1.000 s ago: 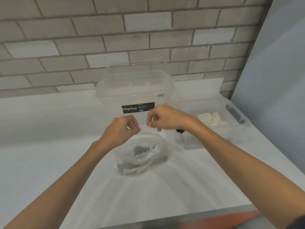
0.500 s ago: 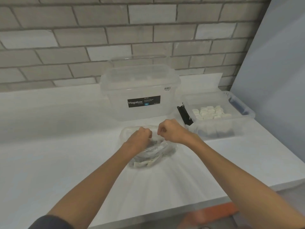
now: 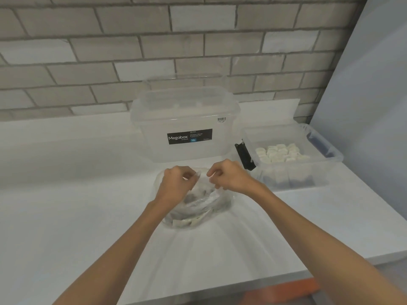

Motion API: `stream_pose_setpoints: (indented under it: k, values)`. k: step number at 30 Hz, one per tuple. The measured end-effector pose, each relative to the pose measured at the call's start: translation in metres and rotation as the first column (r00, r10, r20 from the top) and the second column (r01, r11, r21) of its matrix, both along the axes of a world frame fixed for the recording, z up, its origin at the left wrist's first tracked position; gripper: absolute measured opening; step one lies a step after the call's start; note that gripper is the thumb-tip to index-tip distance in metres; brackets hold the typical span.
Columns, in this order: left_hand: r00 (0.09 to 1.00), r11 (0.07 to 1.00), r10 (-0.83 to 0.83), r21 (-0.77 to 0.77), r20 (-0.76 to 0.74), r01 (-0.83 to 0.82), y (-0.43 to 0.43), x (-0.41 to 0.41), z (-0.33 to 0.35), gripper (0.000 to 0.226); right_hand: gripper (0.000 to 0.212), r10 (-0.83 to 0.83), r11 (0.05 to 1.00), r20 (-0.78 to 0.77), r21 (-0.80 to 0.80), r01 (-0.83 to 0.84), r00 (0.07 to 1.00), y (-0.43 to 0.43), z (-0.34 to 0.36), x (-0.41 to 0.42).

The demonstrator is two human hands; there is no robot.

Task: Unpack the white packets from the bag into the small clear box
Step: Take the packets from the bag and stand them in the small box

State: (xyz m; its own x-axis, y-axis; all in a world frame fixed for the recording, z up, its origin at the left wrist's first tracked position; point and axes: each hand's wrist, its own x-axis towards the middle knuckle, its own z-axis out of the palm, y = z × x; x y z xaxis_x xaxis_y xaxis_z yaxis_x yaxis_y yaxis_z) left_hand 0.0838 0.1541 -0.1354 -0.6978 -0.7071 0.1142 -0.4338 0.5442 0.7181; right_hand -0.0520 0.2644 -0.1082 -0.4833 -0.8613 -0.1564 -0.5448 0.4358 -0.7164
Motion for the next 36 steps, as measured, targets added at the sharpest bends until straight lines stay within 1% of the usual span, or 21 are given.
stream_pose_setpoints:
  k: [2,4,5,7,9,11,14,17,19,20,22,23,25,27,30,31,32,34,36]
  values:
    - [0.985,0.989,0.107,0.121,-0.135,-0.091,0.008,0.004,0.012,0.017,0.032,0.049,0.999,0.099,-0.024,-0.047,0.994,0.0,0.001,0.003]
    - [0.948,0.956,0.202,0.26,-0.247,-0.136,0.014,0.004,0.019,0.014,0.043,0.104,0.993,0.145,-0.078,-0.093,0.984,0.0,0.003,0.009]
    - [0.928,0.937,0.237,0.319,-0.289,-0.14,0.016,0.004,0.022,0.013,0.044,0.12,0.988,0.144,-0.116,-0.103,0.982,-0.001,0.004,0.013]
    - [0.905,0.917,0.267,0.376,-0.331,-0.133,0.019,0.002,0.024,0.014,0.034,0.109,0.975,0.14,-0.209,-0.078,0.984,-0.005,0.002,0.019]
    - [0.904,0.918,0.255,0.379,-0.343,-0.115,0.021,0.001,0.025,0.014,0.022,0.069,0.96,0.167,-0.279,-0.02,0.983,-0.009,0.001,0.022]
    - [0.912,0.926,0.238,0.361,-0.332,-0.111,0.02,0.002,0.027,0.013,0.014,0.051,0.951,0.216,-0.31,0.019,0.975,-0.01,0.001,0.021]
    - [0.909,0.941,0.241,0.312,-0.341,-0.132,0.014,0.006,0.03,0.01,0.019,0.052,0.957,0.295,-0.287,0.037,0.954,-0.008,0.003,0.016]
    - [0.913,0.948,0.208,0.302,-0.351,-0.1,0.005,0.009,0.034,0.013,0.019,0.106,0.974,0.318,-0.223,-0.034,0.942,-0.007,0.004,0.012]
    - [0.94,0.956,0.134,0.29,-0.314,-0.039,0.002,0.011,0.035,0.014,0.015,0.143,0.977,0.308,-0.195,-0.085,0.941,-0.007,0.005,0.013]
    - [0.95,0.959,0.096,0.282,-0.296,-0.009,0.001,0.011,0.036,0.011,0.014,0.155,0.977,0.301,-0.189,-0.1,0.941,-0.007,0.005,0.013]
    - [0.961,0.964,0.053,0.264,-0.271,0.021,-0.001,0.013,0.036,0.006,0.015,0.169,0.977,0.269,-0.171,-0.125,0.948,-0.01,0.006,0.014]
    - [0.963,0.966,0.048,0.259,-0.264,0.023,-0.002,0.015,0.036,0.006,0.015,0.178,0.978,0.245,-0.154,-0.143,0.953,-0.011,0.005,0.014]
    - [0.966,0.965,0.061,0.261,-0.252,0.007,-0.006,0.019,0.033,0.007,0.007,0.212,0.975,0.169,-0.101,-0.197,0.962,-0.015,0.003,0.013]
    - [0.968,0.965,0.086,0.262,-0.236,-0.021,-0.01,0.024,0.03,0.007,0.007,0.257,0.966,0.042,-0.018,-0.257,0.965,-0.021,-0.002,0.012]
    - [0.97,0.961,0.105,0.272,-0.221,-0.042,-0.013,0.031,0.027,0.007,0.023,0.328,0.94,-0.207,0.167,-0.297,0.922,-0.033,-0.017,0.013]
    - [0.97,0.961,0.107,0.273,-0.216,-0.045,-0.014,0.032,0.026,0.007,0.026,0.345,0.932,-0.262,0.209,-0.296,0.901,-0.037,-0.023,0.015]
    - [0.971,0.961,0.108,0.273,-0.213,-0.047,-0.014,0.034,0.026,0.007,0.028,0.355,0.926,-0.289,0.241,-0.291,0.889,-0.041,-0.028,0.017]
    - [0.971,0.96,0.118,0.273,-0.206,-0.059,-0.016,0.036,0.025,0.008,0.033,0.359,0.915,-0.279,0.294,-0.277,0.891,-0.047,-0.036,0.023]
    - [0.971,0.959,0.131,0.275,-0.199,-0.073,-0.017,0.038,0.024,0.008,0.044,0.357,0.899,-0.268,0.359,-0.251,0.895,-0.051,-0.042,0.028]
